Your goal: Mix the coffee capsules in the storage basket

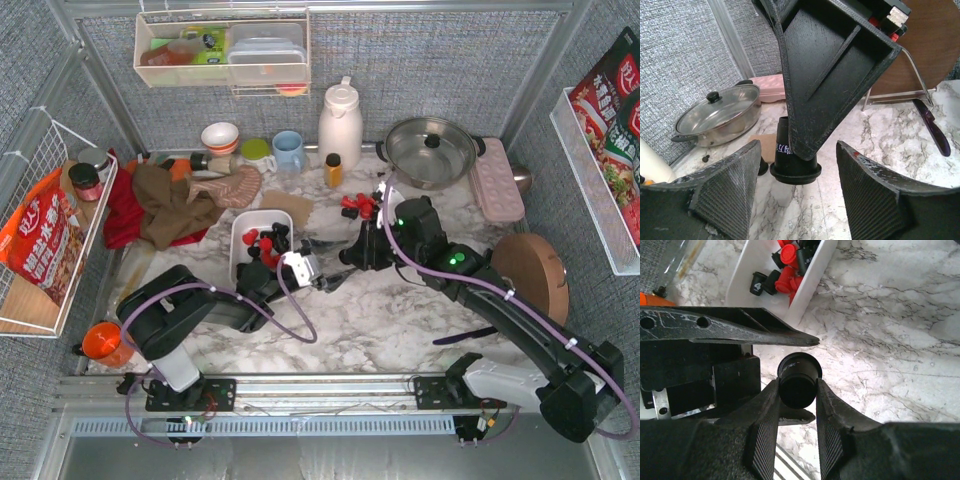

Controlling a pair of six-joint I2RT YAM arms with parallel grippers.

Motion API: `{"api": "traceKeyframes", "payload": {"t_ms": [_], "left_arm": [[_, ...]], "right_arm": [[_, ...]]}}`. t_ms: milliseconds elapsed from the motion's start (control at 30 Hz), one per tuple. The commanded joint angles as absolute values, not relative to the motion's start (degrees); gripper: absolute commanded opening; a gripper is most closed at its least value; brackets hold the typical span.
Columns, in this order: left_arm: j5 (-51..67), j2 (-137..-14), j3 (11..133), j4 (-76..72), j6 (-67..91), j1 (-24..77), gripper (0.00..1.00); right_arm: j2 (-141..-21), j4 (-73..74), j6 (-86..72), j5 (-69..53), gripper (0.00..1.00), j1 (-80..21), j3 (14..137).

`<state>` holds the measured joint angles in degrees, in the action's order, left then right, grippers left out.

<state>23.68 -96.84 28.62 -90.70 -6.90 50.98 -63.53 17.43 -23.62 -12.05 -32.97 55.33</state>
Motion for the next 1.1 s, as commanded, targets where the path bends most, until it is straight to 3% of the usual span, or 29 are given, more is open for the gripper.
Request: {"api": "traceKeyframes", "payload": {"t_ms": [0,400,667,833,933,1067], "left_arm": [[23.0,-96.5,29.0,-91.8,-7.6,51.3,0.69],[17.3,-93.8,28.8,-83.5,-11.4,51.9,0.43],[12.7,-90.3,26.6,-79.1,-12.2,52.0,0.37],[9.4,-86.8,24.8,-75.0,-12.0,52.0,0.36],[3.5,-82.9,25.2,-64.2,-10.8,52.0,0.34],[-12.9,-77.4,28.2,-45.6,-4.1,51.6,0.33]], "right_arm": [[-63.9,14.0,-25.0,-13.2,0.31,-33.1,55.5],[-63.5,14.1,-26.2,-13.7,0.34,-33.4,55.7],[-62.5,15.8,-26.1,-12.7,0.51,-33.4,56.7],[-61.8,17.6,-25.5,-10.8,0.54,-33.4,58.0],[-61.3,19.9,-24.2,-8.5,0.55,-33.4,59.0],[-60.6,23.0,-22.0,-4.7,0.55,-33.4,58.9]]}}
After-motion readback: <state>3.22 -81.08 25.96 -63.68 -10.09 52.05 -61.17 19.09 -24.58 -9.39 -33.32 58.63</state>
